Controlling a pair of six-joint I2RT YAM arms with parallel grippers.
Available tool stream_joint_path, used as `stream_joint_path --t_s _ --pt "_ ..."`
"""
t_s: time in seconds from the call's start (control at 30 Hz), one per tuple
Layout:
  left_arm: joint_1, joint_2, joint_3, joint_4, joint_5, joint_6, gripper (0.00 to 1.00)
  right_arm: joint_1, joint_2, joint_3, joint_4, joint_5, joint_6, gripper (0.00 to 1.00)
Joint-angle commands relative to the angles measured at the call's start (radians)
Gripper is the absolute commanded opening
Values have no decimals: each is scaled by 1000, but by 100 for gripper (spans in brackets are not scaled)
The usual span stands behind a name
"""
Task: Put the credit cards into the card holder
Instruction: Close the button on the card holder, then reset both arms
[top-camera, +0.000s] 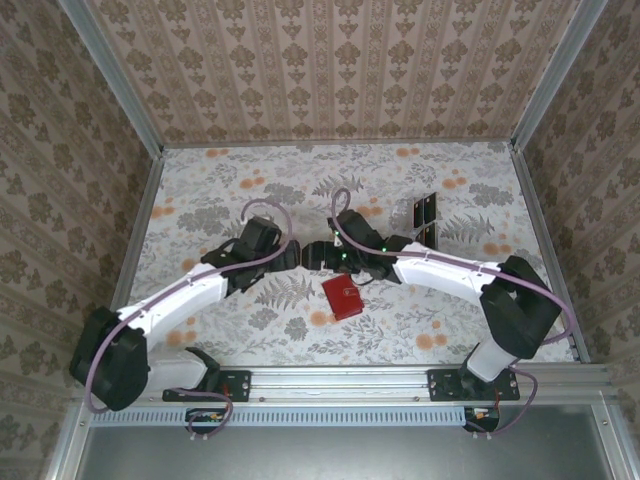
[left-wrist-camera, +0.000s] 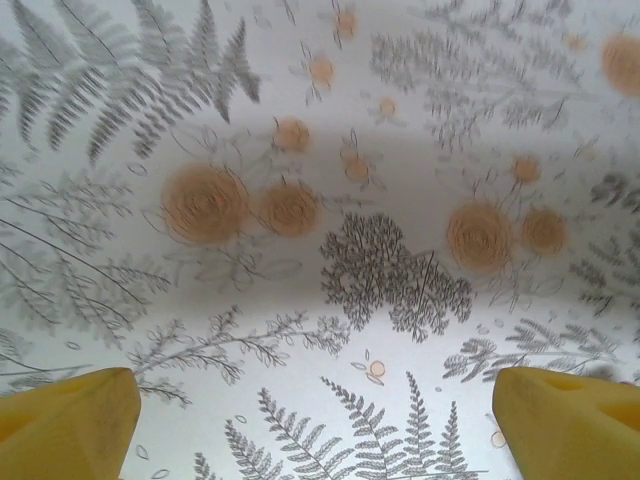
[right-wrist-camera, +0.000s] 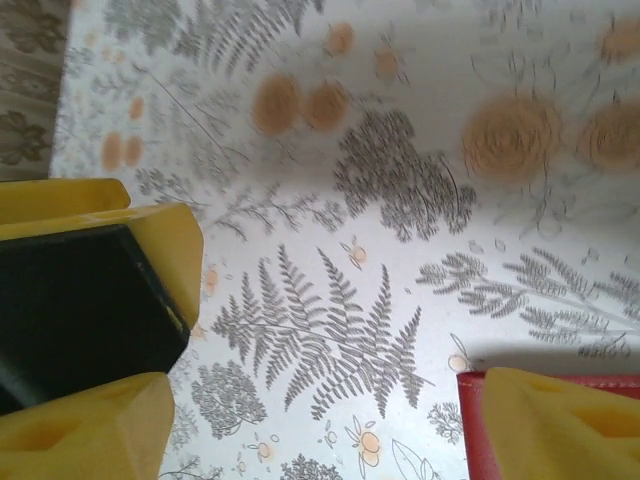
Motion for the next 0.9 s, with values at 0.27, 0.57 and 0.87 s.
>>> stream_joint_path --t_s 0.27,0.57,0.87 --pt "173 -217 70 -93 -157 195 100 -213 -355 42 -271 130 -189 94" --pt "363 -348 -173 345 -290 533 100 -563 -601 -143 -150 463 -316 100" --pt "508 -274 -280 533 -172 679 100 -790 -628 -335 76 491 -330 100"
